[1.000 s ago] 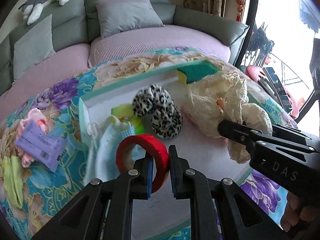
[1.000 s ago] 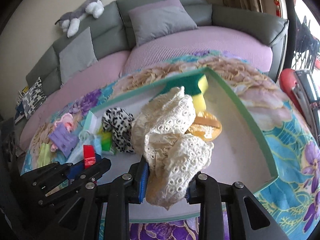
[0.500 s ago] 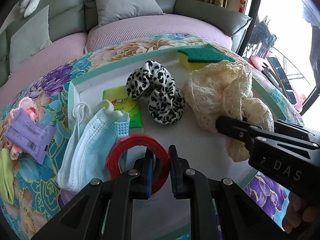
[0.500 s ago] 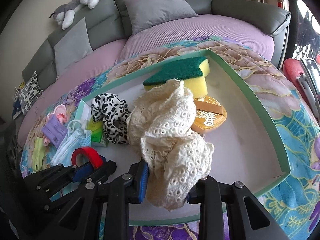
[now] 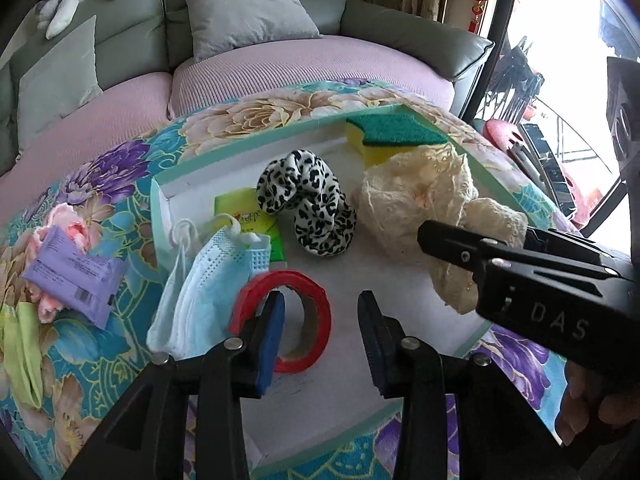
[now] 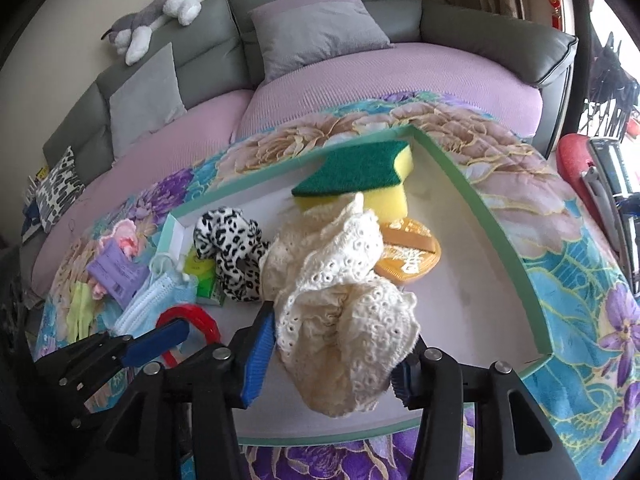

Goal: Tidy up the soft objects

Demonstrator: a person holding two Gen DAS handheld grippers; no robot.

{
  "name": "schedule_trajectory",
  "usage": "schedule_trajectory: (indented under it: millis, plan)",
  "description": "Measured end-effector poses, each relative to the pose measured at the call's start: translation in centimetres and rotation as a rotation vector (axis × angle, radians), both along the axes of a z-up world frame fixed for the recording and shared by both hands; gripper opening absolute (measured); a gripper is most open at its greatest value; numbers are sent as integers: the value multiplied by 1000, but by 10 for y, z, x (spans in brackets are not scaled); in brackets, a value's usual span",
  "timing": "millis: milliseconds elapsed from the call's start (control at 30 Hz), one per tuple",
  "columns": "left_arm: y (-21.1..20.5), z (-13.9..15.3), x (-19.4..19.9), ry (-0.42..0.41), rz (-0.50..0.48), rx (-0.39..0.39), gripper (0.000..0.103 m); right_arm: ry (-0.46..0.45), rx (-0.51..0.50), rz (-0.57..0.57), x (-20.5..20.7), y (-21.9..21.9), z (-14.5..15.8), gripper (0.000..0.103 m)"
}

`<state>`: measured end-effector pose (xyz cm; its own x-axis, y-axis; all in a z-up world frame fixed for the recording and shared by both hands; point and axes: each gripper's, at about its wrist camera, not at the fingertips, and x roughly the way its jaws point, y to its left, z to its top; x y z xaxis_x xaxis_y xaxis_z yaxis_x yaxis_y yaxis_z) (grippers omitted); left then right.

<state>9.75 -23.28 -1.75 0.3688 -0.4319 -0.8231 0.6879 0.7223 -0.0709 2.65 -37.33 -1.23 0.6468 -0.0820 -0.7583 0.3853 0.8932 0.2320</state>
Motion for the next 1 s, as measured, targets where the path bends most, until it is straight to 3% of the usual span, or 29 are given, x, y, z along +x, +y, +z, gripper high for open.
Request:
schedule_trajectory:
  millis: [100,233,667,767,1000]
  plan:
    - [5,7,-1,-8,8,-8,40,-11,-13,-13,-3,-1,5,60]
    - [14,18,0,-28,22,-26,56,-26,-20,-31,-4,-3,11,68]
    - [44,38,12,-58,111,-58,62,-40,-26,-63,-5,-5,13,85]
    - [57,40,22,-68,179,-60,69,-45,-24,-63,-5,-5,13,87]
    - [106,33,54,-52,421,-69,72,-62,-20,-51,-1,0,15,90]
